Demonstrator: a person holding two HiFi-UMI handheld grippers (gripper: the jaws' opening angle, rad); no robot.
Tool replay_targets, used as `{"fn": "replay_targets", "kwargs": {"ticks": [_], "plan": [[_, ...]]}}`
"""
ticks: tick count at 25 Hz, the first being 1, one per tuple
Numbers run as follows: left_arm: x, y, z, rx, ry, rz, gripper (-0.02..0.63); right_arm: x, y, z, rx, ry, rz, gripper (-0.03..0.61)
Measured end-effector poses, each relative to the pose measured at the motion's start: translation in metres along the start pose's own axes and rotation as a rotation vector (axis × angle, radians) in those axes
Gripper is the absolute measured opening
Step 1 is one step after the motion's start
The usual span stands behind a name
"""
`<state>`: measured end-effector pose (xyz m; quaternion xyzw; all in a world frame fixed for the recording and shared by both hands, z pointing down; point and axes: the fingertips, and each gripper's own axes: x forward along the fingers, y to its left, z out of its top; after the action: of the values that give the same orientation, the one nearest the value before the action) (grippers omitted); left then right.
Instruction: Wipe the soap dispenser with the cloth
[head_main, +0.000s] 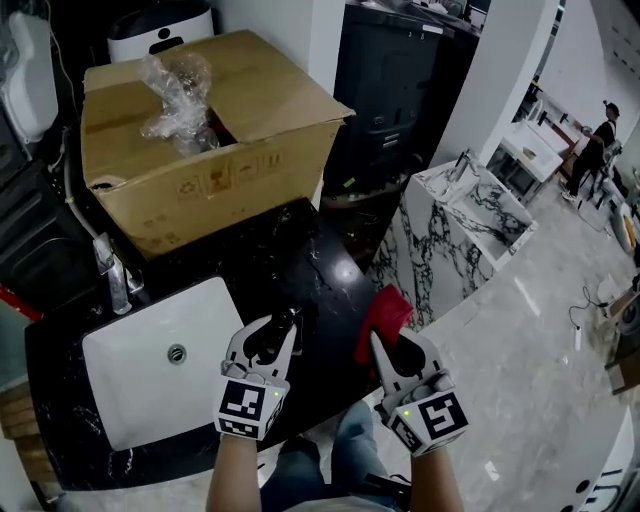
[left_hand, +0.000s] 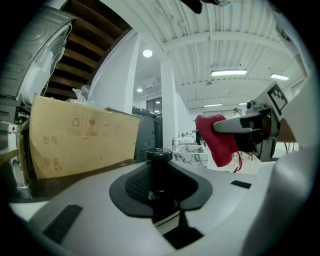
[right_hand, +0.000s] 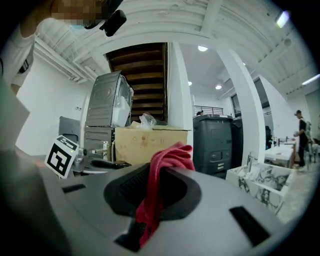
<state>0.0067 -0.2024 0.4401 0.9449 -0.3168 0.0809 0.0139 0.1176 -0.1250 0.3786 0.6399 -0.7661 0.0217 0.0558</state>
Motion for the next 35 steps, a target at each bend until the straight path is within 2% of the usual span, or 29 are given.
{"fn": "replay_targets", "kwargs": {"ticks": [6, 11, 13, 16, 19, 24, 28, 35], "plan": [[0.002, 0.001, 0.0, -0.038, 0.007, 0.021, 0.091, 0.018, -0.007, 0.0, -0.01, 0.0, 0.08, 0.049], [-0.004, 0.005, 0.001, -0.18, -0.022, 0.039, 0.091, 0.023, 0.003, 0.002, -0.024, -0.005, 0.139, 0.049], [-0.008, 0.004, 0.001, -0.186, -0.023, 0.04, 0.091, 0.022, 0.008, 0.005, -0.029, -0.012, 0.157, 0.049], [-0.012, -0.003, 0.001, -0.093, -0.007, 0.041, 0.091, 0.021, 0.021, 0.014, -0.029, -0.028, 0.21, 0.049], [-0.014, -0.009, -0.001, 0.016, 0.02, 0.051, 0.091, 0.026, 0.047, 0.022, -0.002, -0.035, 0.32, 0.049], [-0.017, -0.016, -0.001, 0.088, 0.022, 0.047, 0.091, 0.049, 0.093, 0.021, 0.048, 0.07, 0.539, 0.049], [-0.019, -0.018, -0.001, 0.126, 0.03, 0.054, 0.091, 0.064, 0.114, 0.017, -0.034, 0.175, 0.601, 0.049], [-0.015, -0.028, -0.003, 0.251, 0.074, 0.053, 0.095, 0.068, 0.125, 0.004, -0.242, 0.31, 0.626, 0.048]]}}
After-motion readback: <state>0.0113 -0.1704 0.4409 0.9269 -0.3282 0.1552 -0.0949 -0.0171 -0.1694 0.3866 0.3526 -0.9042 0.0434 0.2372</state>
